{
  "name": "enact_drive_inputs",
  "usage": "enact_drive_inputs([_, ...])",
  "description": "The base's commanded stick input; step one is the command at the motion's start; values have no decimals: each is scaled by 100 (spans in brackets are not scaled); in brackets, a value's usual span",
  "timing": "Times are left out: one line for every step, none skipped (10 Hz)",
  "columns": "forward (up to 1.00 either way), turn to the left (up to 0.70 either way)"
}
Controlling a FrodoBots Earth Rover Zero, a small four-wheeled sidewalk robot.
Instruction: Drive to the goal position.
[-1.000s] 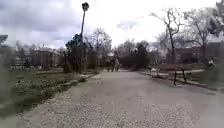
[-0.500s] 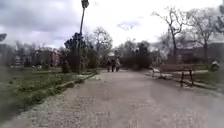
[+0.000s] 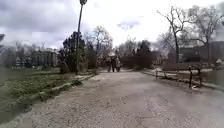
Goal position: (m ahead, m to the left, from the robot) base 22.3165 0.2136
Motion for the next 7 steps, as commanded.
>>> enact_drive_inputs([70, 0])
enact_drive_inputs([70, 0])
enact_drive_inputs([70, 0])
enact_drive_inputs([70, 0])
enact_drive_inputs([70, 0])
enact_drive_inputs([70, 0])
enact_drive_inputs([70, 0])
